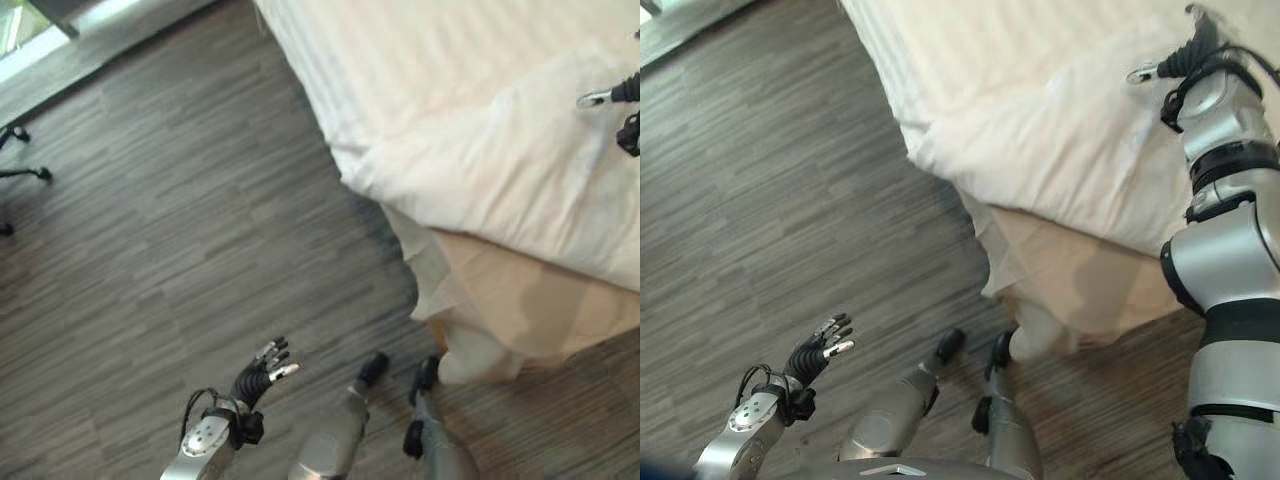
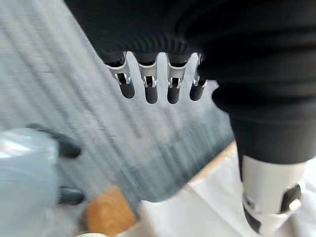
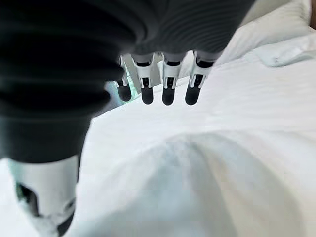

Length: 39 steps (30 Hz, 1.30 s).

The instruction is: Making the bed.

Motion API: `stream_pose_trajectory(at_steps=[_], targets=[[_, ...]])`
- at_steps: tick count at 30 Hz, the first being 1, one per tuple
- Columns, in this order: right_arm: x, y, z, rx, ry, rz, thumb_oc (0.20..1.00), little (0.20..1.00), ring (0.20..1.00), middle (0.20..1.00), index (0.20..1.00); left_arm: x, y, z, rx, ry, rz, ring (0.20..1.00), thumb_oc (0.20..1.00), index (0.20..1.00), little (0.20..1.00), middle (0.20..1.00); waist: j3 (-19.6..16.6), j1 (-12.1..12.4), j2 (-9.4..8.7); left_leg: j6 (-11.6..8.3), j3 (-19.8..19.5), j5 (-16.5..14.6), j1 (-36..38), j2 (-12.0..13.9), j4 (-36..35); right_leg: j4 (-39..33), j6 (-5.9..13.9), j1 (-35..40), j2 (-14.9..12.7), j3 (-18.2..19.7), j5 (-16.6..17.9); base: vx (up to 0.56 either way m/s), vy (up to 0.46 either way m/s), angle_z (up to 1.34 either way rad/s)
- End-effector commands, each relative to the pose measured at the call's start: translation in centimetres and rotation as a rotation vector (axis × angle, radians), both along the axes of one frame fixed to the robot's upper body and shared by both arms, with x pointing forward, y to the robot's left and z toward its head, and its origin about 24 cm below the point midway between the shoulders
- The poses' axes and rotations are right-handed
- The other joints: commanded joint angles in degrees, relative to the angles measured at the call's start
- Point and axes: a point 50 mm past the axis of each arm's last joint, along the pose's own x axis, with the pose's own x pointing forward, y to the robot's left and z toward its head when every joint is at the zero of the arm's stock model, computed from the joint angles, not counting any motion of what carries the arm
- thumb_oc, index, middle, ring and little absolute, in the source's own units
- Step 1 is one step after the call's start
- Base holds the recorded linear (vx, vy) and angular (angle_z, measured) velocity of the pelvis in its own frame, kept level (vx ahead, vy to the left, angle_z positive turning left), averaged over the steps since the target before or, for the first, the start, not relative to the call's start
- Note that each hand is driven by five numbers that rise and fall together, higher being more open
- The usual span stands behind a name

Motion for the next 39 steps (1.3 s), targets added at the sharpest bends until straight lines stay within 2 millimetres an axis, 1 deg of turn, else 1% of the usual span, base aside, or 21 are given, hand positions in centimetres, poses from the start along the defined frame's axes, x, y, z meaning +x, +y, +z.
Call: stream_pose_trajectory(at_steps=[1, 3, 6, 9, 10, 12, 15, 16, 17, 18, 19, 20, 22, 24, 26, 28, 30, 31, 33, 38, 39], targets=[[-2.8, -2.7, 4.3, -0.266, -0.021, -0.182, 1.0, 1.0, 1.0, 1.0, 1.0, 1.6, -2.4, 2.3, -0.082, -0.126, -0.077, 1.0, 1.0, 1.0, 1.0, 1.0, -0.1, 0.7, 0.22, -4.46, -2.7, 10.2, -1.2, 2.2, -9.3, 0.8, 6.27, 2.1, -2.3, 0.1, -0.3, -0.05, -0.011, 0.2], [-2.7, -2.7, 4.1, -0.33, 0.011, -0.19, 1.0, 1.0, 1.0, 1.0, 1.0, 1.9, -2.7, 2.4, -0.092, -0.136, -0.072, 1.0, 1.0, 1.0, 1.0, 1.0, 0.3, 0.6, 0.2, -4.53, -2.7, 10.4, -2.2, 2.3, -9.3, 0.8, 6.27, 1.2, -2.2, 0.3, -0.1, -0.04, -0.003, 0.07], [-2.0, -2.9, 1.4, -0.385, 0.146, -0.194, 1.0, 1.0, 1.0, 1.0, 1.0, 3.4, -3.8, 3.0, -0.129, -0.186, -0.04, 1.0, 1.0, 1.0, 1.0, 1.0, 2.6, 0.6, 0.05, -4.81, -2.5, 11.2, -5.5, 2.2, -9.3, 0.8, 6.15, -2.2, -1.9, 1.1, 0.8, -0.06, -0.008, -0.07], [-1.6, -3.1, -0.1, -0.371, 0.204, -0.201, 1.0, 1.0, 1.0, 1.0, 1.0, 3.8, -4.3, 3.0, -0.145, -0.191, -0.025, 1.0, 1.0, 1.0, 1.0, 1.0, 3.6, 0.8, 0.1, -4.75, -2.3, 11.4, -5.8, 2.2, -9.3, 0.8, 6.15, -2.6, -1.9, 1.5, 1.0, -0.02, -0.001, -0.06], [-1.4, -3.1, -0.8, -0.357, 0.226, -0.197, 0.2, 0.2, 0.2, 0.2, 0.2, 3.9, -4.4, 3.0, -0.143, -0.194, -0.026, 1.0, 1.0, 1.0, 1.0, 1.0, 4.0, 0.8, 0.22, -4.7, -2.2, 11.5, -5.9, 2.2, -9.3, 0.8, 6.11, -2.7, -1.9, 1.6, 1.0, 0.0, 0.0, 0.0], [-1.1, -3.0, -2.5, -0.319, 0.257, -0.175, 0.2, 0.2, 0.2, 0.2, 0.2, 4.3, -4.5, 3.3, -0.146, -0.208, -0.01, 1.0, 1.0, 1.0, 1.0, 1.0, 4.8, 0.9, 0.42, -4.64, -2.0, 11.6, -5.6, 2.3, -9.3, 0.8, 6.11, -2.6, -2.0, 1.8, 1.1, -0.01, 0.024, -0.02], [-0.3, -2.3, -7.0, -0.292, 0.321, -0.098, 0.2, 0.2, 0.2, 0.2, 0.2, 4.9, -4.7, 3.2, -0.141, -0.214, 0.013, 1.0, 1.0, 1.0, 1.0, 1.0, 5.4, 0.4, 0.67, -4.43, -1.5, 11.6, -5.0, 2.3, -9.3, 0.8, 6.3, -2.1, -2.2, 2.1, 1.3, -0.01, 0.045, -0.05], [-0.3, -2.3, -7.1, -0.291, 0.322, -0.098, 0.2, 0.2, 0.2, 0.2, 0.2, 4.8, -4.6, 3.2, -0.14, -0.213, 0.013, 1.0, 1.0, 1.0, 1.0, 1.0, 5.5, 0.5, 0.61, -4.43, -1.5, 11.6, -4.9, 2.3, -9.3, 0.8, 6.3, -2.1, -2.2, 2.1, 1.3, 0.01, 0.043, -0.08], [0.5, -0.5, -9.8, -0.278, 0.35, 0.004, 0.2, 0.2, 0.2, 0.2, 0.2, 5.1, -4.5, 3.3, -0.129, -0.224, 0.031, 1.0, 1.0, 1.0, 1.0, 1.0, 5.9, -0.2, 0.4, -4.35, -1.0, 11.2, -4.1, 2.5, -9.3, 0.8, 6.31, -1.5, -2.2, 2.4, 1.2, 0.01, 0.05, -0.08], [0.8, 1.1, -11.1, -0.257, 0.355, 0.09, 0.2, 0.2, 0.2, 0.2, 0.2, 5.4, -4.1, 3.5, -0.114, -0.235, 0.048, 1.0, 1.0, 1.0, 1.0, 1.0, 6.0, -0.9, -0.05, -4.32, -0.5, 11.2, -3.8, 2.6, -9.3, 0.8, 6.35, -1.4, -2.2, 2.7, 1.3, 0.02, 0.097, -0.08], [0.7, 4.9, -15.8, -0.257, 0.446, 0.287, 0.2, 0.2, 0.2, 0.2, 0.2, 5.4, -3.6, 3.2, -0.107, -0.23, 0.09, 1.0, 1.0, 1.0, 1.0, 1.0, 6.6, -2.5, -1.04, -4.16, 0.6, 10.4, -2.1, 2.9, -9.3, 0.8, 6.37, -0.2, -2.1, 3.2, 1.2, 0.02, 0.09, -0.14], [0.1, 7.7, -17.7, -0.284, 0.481, 0.425, 0.2, 0.2, 0.2, 0.2, 0.2, 5.3, -3.1, 3.1, -0.101, -0.224, 0.119, 1.0, 1.0, 1.0, 1.0, 1.0, 6.7, -3.6, -1.69, -4.11, 1.2, 10.0, -1.3, 3.2, -9.3, 0.8, 6.37, 0.3, -2.0, 3.6, 1.2, 0.03, 0.077, -0.32], [-2.2, 11.3, -20.5, -0.242, 0.521, 0.626, 0.2, 0.2, 0.2, 0.2, 0.2, 5.0, -2.4, 2.4, -0.088, -0.195, 0.164, 1.0, 1.0, 1.0, 1.0, 1.0, 6.9, -5.7, -3.13, -3.97, 2.5, 9.2, 0.4, 3.8, -9.3, 0.8, 6.46, 1.3, -2.1, 4.2, 1.1, 0.04, 0.026, -0.43], [-6.8, 13.1, -23.5, -0.083, 0.621, 0.828, 0.2, 0.2, 0.2, 0.2, 0.2, 4.2, -1.8, 1.8, -0.073, -0.17, 0.192, 1.0, 1.0, 1.0, 1.0, 1.0, 6.3, -7.9, -4.43, -3.79, 3.4, 8.3, 2.3, 4.0, -9.3, 0.8, 6.52, 2.9, -2.1, 4.5, 0.5, 0.08, -0.002, -0.34], [-11.6, 13.0, -25.4, -0.036, 0.745, 0.929, 0.2, 0.2, 0.2, 0.2, 0.2, 3.3, -1.5, 0.6, -0.075, -0.113, 0.197, 1.0, 1.0, 1.0, 1.0, 1.0, 4.8, -9.4, -5.47, -3.48, 3.8, 7.7, 4.2, 3.8, -9.3, 0.8, 6.82, 4.7, -2.6, 4.4, 0.0, 0.09, 0.013, -0.2], [-15.5, 11.7, -27.8, 0.056, 0.887, 0.923, 0.2, 0.2, 0.2, 0.2, 0.2, 2.7, -0.9, 0.2, -0.055, -0.094, 0.197, 1.0, 1.0, 1.0, 1.0, 1.0, 2.9, -10.7, -6.07, -3.13, 4.2, 6.9, 6.3, 3.7, -9.3, 0.8, 7.17, 6.6, -3.1, 4.1, -0.6, 0.11, 0.022, -0.12], [-18.4, 10.4, -29.1, 0.119, 0.985, 0.891, 0.2, 0.2, 0.2, 0.2, 0.2, 2.0, 0.2, 0.1, -0.036, -0.087, 0.219, 1.0, 1.0, 1.0, 1.0, 1.0, 1.4, -11.8, -6.71, -2.83, 4.5, 6.3, 8.0, 3.6, -9.3, 0.8, 7.35, 8.1, -3.4, 4.0, -0.9, 0.09, 0.025, -0.07], [-18.6, 10.3, -29.1, 0.122, 0.988, 0.887, 0.2, 0.2, 0.2, 0.2, 0.2, 1.9, 0.1, 0.0, -0.036, -0.084, 0.214, 1.0, 1.0, 1.0, 1.0, 1.0, 1.3, -11.6, -6.6, -2.82, 4.5, 6.2, 8.1, 3.5, -9.3, 0.8, 7.36, 8.3, -3.4, 3.9, -0.9, 0.11, 0.043, -0.07], [-22.2, 8.1, -29.8, 0.204, 1.087, 0.802, 0.2, 0.2, 0.2, 0.2, 0.2, 0.0, 1.8, -0.8, -0.026, -0.035, 0.263, 1.0, 1.0, 1.0, 1.0, 1.0, -1.9, -12.3, -7.75, -2.33, 5.1, 5.2, 11.6, 3.4, -9.3, 0.8, 7.67, 11.6, -3.7, 4.1, -1.5, 0.16, 0.054, -0.14], [-23.0, 7.8, -31.7, 0.326, 1.114, 0.735, 0.2, 0.2, 0.2, 0.2, 0.2, -1.5, 2.5, -1.9, -0.013, 0.033, 0.283, 1.0, 1.0, 1.0, 1.0, 1.0, -4.5, -12.0, -8.47, -1.68, 6.0, 4.3, 13.8, 3.2, -9.3, 0.8, 7.95, 13.5, -4.0, 4.3, -1.4, 0.05, 0.03, 0.02], [-22.8, 8.0, -31.8, 0.331, 1.097, 0.739, 0.347, 0.347, 0.347, 0.347, 0.347, -1.6, 2.6, -1.9, -0.014, 0.031, 0.29, 1.0, 1.0, 1.0, 1.0, 1.0, -4.7, -11.9, -8.56, -1.59, 6.2, 4.2, 14.0, 3.3, -9.3, 0.8, 7.96, 13.6, -4.0, 4.6, -1.3, 0.0, 0.05, 0.02]])
